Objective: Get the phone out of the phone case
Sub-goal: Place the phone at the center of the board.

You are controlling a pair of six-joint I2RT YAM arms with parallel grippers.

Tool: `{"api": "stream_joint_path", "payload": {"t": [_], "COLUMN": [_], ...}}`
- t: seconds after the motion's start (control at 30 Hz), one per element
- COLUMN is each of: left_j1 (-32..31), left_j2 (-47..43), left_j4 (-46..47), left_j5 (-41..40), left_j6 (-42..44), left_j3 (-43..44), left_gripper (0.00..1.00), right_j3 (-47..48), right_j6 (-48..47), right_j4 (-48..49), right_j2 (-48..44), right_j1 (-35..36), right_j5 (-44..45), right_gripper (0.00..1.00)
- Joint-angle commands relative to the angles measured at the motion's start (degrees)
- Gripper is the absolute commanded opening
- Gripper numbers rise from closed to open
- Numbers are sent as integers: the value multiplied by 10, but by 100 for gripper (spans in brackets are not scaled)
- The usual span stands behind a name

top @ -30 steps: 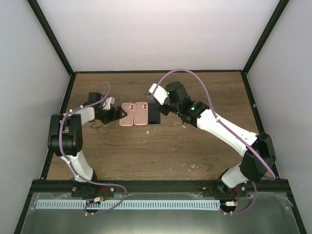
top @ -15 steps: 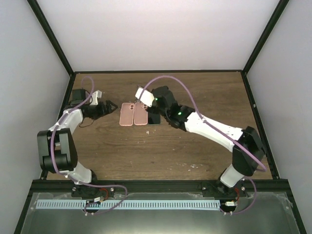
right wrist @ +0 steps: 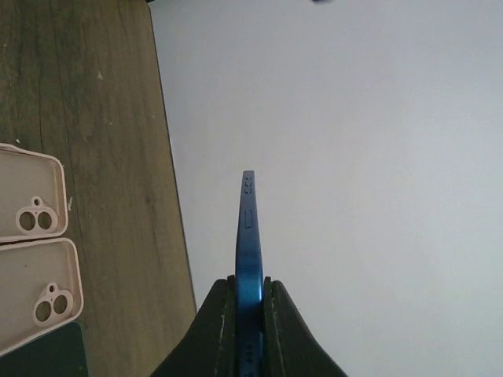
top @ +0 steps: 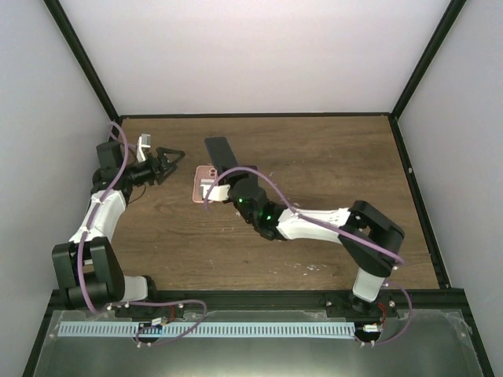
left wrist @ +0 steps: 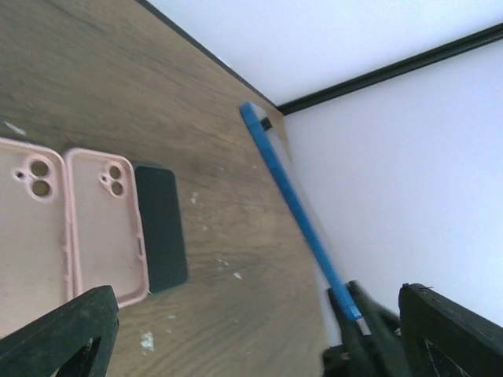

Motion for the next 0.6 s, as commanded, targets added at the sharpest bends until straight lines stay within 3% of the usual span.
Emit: {"api": "stream_joint_path", "payload": {"t": [0.0,0.3,0.57], "left_j1": [-6,-49,-60], "left_j2": [-16,-11,2], "left_j4": [123,134,143], "left_j5": [70,68,72], "left_j6": [-124,-138,-148], "left_j3": [-36,-50,-50], "left_gripper": [96,86,46], "right_j3": [-18,-8,2], "right_j6": [-133,-230,-262], "right_j4": [212,352,391], "right_j2": [25,100,128], "right_j1": [31,78,90], "right_j5": [31,36,34], "right_gripper": [1,1,1]}}
